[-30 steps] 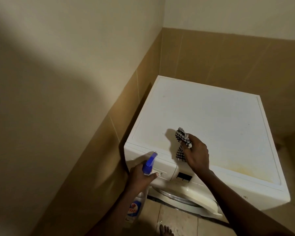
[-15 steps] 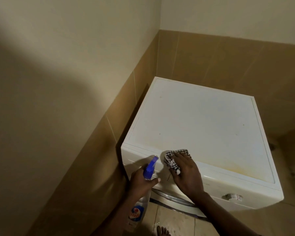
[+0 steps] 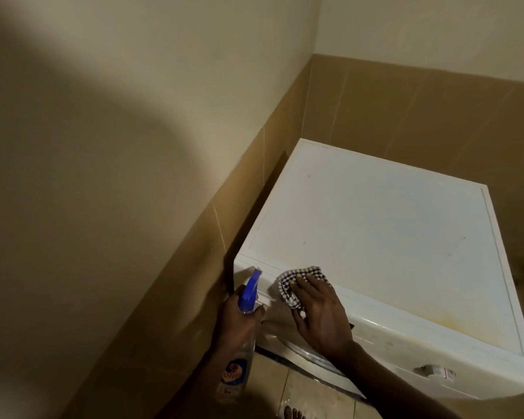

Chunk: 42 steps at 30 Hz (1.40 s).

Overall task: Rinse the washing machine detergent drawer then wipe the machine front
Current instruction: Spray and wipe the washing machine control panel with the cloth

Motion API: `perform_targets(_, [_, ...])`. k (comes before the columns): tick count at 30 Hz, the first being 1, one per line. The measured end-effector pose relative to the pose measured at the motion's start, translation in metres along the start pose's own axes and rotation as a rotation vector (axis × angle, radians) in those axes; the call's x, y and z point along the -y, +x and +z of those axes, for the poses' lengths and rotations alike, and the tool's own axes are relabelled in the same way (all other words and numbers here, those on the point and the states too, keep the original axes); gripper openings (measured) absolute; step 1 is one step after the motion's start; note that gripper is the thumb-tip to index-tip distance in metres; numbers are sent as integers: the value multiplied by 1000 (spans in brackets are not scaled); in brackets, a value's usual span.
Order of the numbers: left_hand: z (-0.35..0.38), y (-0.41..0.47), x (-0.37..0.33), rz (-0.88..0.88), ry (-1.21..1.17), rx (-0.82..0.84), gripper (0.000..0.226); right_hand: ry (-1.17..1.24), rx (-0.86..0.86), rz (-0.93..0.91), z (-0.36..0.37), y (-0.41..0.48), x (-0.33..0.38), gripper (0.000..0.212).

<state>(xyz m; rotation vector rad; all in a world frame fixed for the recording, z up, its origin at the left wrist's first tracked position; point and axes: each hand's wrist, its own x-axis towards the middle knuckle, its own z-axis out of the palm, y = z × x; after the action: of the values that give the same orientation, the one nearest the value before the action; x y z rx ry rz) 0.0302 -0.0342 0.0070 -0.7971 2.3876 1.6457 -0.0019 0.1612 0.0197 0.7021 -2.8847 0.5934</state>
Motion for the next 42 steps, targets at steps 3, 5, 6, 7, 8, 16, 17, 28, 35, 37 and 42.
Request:
perform_targets(3, [-8, 4, 0, -6, -5, -27, 48, -6, 8, -22, 5, 23, 3, 46])
perform_targets(5, [-11, 2, 2, -8, 7, -44, 45, -15, 27, -1, 7, 42, 12, 47])
perform_targets(6, [-12, 2, 3, -14, 13, -51, 43, -16, 38, 4, 7, 47, 17, 47])
perform_targets(7, [-13, 1, 5, -14, 18, -60, 40, -12, 43, 3, 8, 49, 21, 46])
perform_targets(8, [-15, 1, 7, -13, 20, -70, 38, -5, 42, -4, 10, 47, 23, 44])
perform_targets(16, [-25, 3, 4, 8, -1, -87, 46, -25, 83, -68, 12, 65, 38, 49])
perform_targets(17, [-26, 3, 4, 11, -4, -96, 46, -23, 91, -57, 13, 72, 42, 50])
perform_targets(28, [-37, 5, 14, 72, 5, -137, 44, -10, 109, -144, 18, 97, 66, 50])
perform_targets(35, [-44, 2, 9, 146, 3, -149, 49, 18, 100, -159, 23, 63, 61, 48])
perform_targets(37, [-43, 3, 7, 139, 6, -149, 57, 15, 103, -165, 24, 50, 53, 46])
perform_targets(42, [-42, 3, 2, 114, 33, -104, 45, 5, 86, -143, 22, 82, 54, 43])
